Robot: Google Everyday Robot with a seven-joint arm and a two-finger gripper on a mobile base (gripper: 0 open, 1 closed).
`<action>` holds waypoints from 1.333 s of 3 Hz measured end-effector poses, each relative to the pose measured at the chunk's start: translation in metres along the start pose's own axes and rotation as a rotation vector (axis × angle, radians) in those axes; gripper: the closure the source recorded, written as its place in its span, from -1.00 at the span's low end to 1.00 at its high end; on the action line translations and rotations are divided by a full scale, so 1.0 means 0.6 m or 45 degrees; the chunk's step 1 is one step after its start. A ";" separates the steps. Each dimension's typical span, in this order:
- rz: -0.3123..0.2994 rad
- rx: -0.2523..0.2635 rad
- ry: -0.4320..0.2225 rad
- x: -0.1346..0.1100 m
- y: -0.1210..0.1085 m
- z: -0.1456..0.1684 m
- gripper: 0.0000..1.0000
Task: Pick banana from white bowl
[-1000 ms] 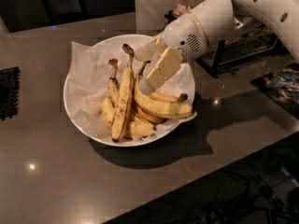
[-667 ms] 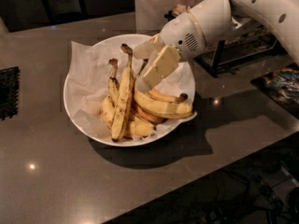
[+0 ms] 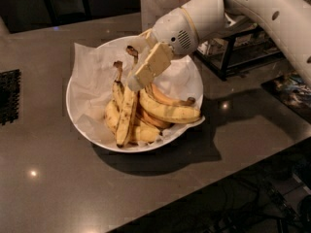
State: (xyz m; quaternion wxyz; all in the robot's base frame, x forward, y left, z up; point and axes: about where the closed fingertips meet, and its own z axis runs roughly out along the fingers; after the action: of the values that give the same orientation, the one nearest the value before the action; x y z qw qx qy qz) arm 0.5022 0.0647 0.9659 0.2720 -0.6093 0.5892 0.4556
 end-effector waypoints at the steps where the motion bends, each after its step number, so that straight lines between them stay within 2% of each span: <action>1: 0.026 -0.083 0.025 0.011 0.014 0.036 -1.00; 2: 0.059 -0.120 0.033 0.020 0.023 0.052 -1.00; 4: 0.066 -0.113 0.033 0.022 0.021 0.052 -1.00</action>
Offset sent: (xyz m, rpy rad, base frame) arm -0.0457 0.0239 -0.0524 -0.0560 0.1791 0.1027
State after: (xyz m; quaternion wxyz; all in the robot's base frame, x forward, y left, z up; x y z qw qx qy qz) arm 0.4811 0.0834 0.9433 0.2251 -0.6113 0.5873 0.4803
